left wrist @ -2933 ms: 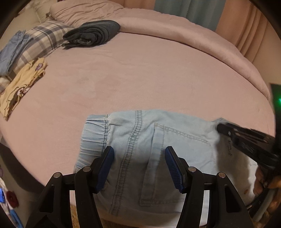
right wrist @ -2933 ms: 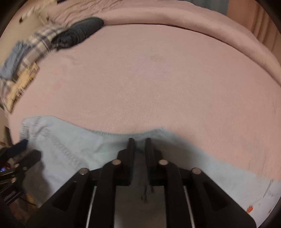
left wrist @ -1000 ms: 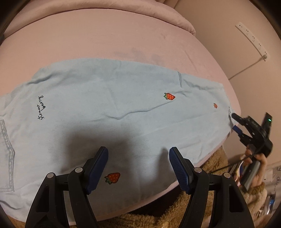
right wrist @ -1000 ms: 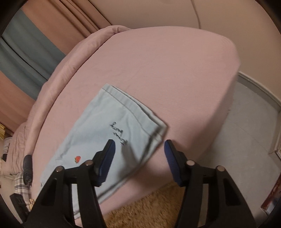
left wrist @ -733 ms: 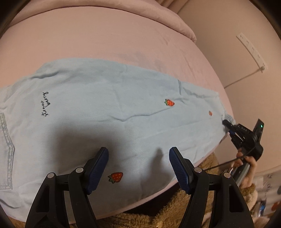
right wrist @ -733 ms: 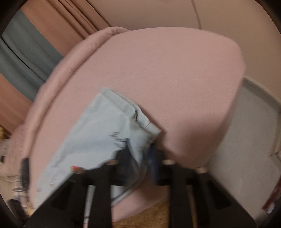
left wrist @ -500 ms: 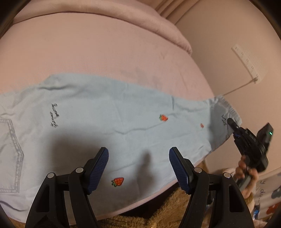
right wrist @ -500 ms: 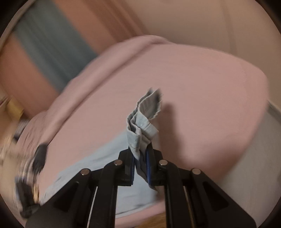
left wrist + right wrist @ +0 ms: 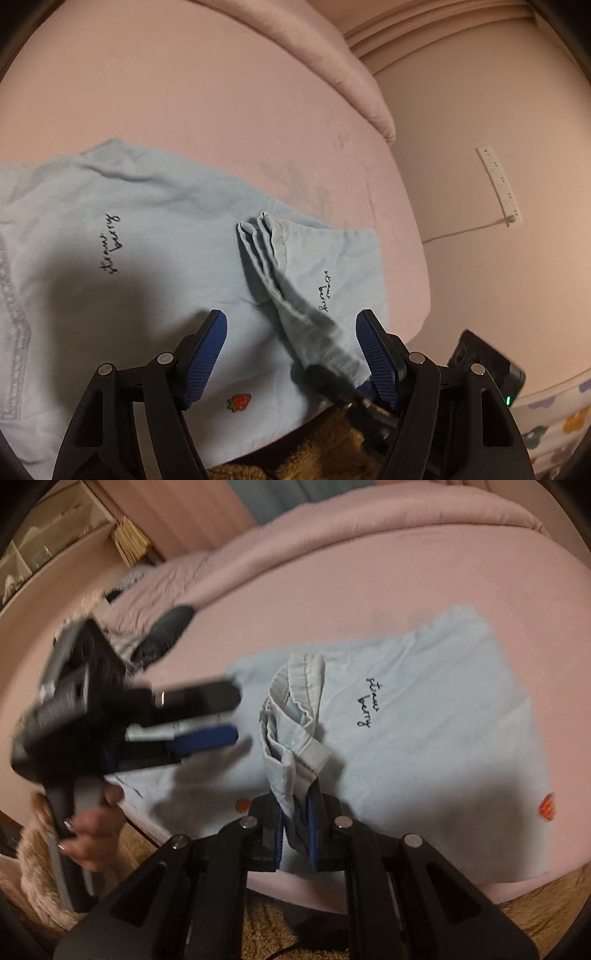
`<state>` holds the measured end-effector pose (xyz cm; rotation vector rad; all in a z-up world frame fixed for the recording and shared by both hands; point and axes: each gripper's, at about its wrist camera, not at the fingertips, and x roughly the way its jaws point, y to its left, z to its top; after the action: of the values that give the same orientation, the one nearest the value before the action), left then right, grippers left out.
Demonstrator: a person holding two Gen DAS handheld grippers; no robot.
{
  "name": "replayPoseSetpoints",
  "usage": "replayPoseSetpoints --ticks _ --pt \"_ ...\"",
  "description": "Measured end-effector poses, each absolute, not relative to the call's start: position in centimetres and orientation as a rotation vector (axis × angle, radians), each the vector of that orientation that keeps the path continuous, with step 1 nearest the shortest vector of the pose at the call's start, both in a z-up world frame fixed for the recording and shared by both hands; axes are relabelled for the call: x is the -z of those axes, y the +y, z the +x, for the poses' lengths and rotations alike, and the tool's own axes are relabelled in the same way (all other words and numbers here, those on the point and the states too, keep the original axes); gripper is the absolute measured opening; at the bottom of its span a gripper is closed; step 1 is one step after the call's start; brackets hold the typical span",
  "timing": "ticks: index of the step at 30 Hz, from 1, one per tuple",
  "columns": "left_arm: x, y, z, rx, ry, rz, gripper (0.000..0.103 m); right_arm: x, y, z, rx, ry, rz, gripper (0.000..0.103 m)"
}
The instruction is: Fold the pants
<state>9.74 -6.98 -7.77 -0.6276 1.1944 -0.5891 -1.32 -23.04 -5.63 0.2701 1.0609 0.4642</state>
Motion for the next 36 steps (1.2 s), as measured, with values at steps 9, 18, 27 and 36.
replayPoseSetpoints --ticks 9,18,27,36 --pt "7.8 -8.4 11.2 0.574 1.187 -0.598 0.006 4.8 -20.9 -2.2 -0.516 1.038 0.206 0.012" --pt "5.1 -3.6 10.2 0.45 1.101 -0.465 0.005 3.5 -20.2 -2.3 -0.558 1.057 0.239 0.044" --pt "8.8 -4.8 11.1 0.369 1.191 -0.299 0.005 3.4 -25.2 -2.9 -0.324 1.04 0.246 0.063" --pt "7.4 -3.6 9.4 0.344 1.215 -0.298 0.01 6.5 -26.9 -1.9 -0.189 1.128 0.209 0.022"
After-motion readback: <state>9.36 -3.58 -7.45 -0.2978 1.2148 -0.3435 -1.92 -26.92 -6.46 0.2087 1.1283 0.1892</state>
